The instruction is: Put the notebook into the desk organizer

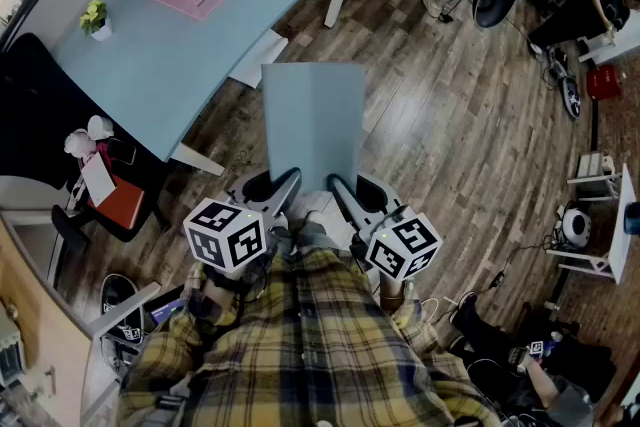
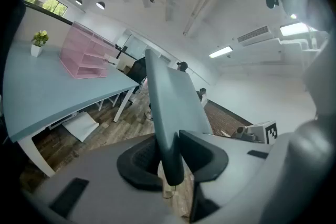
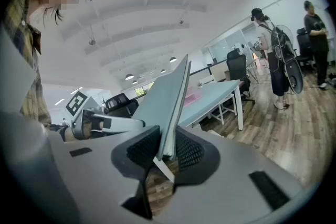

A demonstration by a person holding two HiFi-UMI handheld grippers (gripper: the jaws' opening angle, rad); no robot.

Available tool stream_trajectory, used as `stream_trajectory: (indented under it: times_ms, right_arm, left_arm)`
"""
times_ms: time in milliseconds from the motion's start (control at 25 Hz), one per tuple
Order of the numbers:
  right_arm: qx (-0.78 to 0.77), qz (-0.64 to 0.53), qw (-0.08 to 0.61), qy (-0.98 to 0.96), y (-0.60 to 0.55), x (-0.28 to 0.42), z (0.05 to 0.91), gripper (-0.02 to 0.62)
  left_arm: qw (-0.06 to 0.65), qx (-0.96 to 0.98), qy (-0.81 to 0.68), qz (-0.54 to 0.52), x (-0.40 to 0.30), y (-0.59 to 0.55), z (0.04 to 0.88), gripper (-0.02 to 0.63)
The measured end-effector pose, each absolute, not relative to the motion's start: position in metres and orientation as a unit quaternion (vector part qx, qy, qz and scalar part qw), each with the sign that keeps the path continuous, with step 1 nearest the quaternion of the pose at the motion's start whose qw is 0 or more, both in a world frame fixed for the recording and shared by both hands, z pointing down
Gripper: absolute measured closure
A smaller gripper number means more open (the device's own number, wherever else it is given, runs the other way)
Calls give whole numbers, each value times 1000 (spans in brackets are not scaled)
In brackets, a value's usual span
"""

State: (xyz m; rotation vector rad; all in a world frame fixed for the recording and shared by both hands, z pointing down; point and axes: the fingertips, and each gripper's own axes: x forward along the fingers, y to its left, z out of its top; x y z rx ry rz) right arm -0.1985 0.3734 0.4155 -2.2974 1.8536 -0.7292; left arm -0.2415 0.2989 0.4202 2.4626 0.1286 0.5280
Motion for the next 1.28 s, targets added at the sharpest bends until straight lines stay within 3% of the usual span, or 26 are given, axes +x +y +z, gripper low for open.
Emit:
stream_trajectory:
  times_ms: [920,1280]
  right_arm:
    - [-719,-249,72,645,400,-178,422,505]
    - [-734,-251,70,627,373,-121,424,503]
  left_arm:
    - [302,934,4,189,-228,329,422,503]
    - [303,933,26,190,-168,299,425,503]
